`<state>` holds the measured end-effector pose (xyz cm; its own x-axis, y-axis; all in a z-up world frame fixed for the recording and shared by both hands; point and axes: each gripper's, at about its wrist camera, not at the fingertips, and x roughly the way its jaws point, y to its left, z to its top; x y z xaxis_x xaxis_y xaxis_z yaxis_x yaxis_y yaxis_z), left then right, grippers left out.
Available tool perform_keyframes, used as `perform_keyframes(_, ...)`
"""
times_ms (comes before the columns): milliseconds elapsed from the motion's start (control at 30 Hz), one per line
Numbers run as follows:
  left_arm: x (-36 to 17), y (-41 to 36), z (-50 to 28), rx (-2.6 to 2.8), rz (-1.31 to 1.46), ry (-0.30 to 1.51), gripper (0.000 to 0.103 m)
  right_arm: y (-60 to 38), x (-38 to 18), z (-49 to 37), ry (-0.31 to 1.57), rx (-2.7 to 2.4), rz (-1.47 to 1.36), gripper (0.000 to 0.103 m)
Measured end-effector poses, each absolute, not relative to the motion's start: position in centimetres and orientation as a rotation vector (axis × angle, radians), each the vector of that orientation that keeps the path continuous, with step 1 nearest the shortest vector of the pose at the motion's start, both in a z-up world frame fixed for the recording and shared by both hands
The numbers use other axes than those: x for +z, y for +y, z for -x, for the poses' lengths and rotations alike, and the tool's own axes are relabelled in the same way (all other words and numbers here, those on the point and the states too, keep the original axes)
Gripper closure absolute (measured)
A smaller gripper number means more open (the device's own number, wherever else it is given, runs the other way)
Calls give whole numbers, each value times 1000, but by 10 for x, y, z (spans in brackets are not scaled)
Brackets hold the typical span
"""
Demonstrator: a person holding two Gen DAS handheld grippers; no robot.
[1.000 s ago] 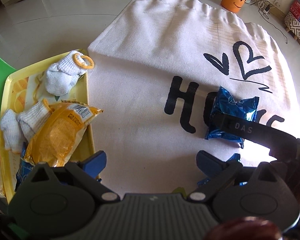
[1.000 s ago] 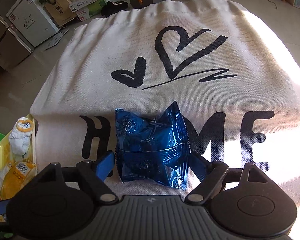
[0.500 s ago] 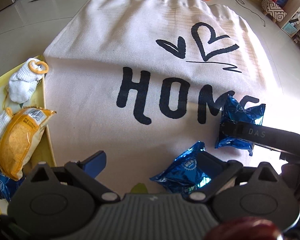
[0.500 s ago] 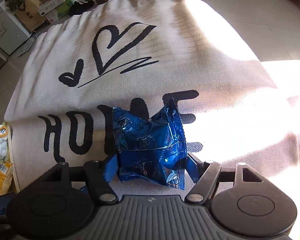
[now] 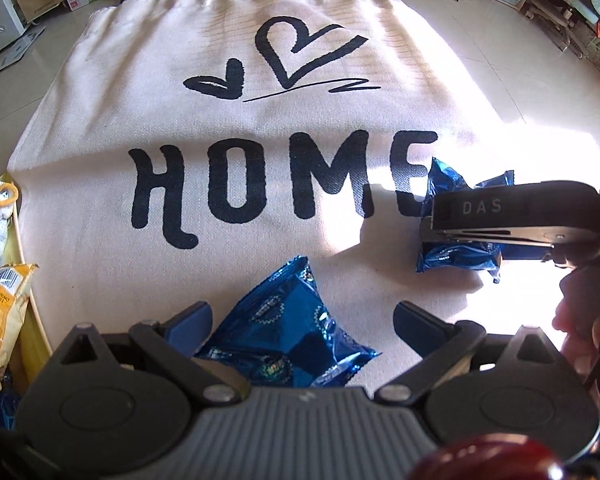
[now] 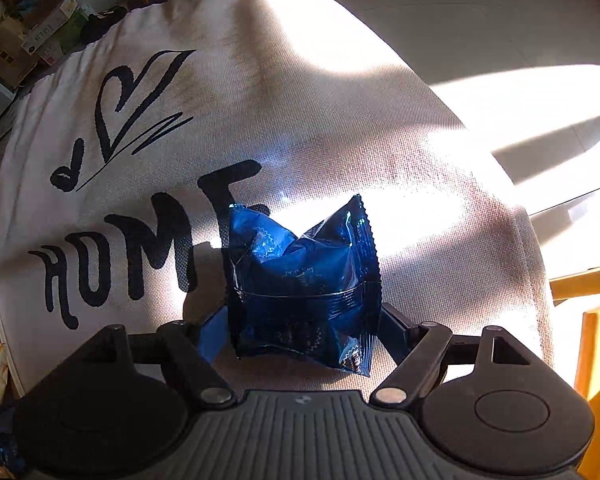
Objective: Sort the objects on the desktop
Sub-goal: 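Grasp a blue foil bag with the left gripper while the right gripper grasps another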
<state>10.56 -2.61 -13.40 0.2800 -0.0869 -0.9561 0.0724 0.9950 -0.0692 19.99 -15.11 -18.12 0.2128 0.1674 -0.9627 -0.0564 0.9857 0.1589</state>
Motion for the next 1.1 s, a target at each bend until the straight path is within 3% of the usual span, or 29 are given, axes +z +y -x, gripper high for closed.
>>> perform_keyframes(633,-182,-53,-104,-73,-265,1312,1,-135,-196,-198,1308,179,56,4)
perform_keyframes(1100,-183,-28,-106,-83,-111,1355,0,-130,-201,-198,1291,176,137,0)
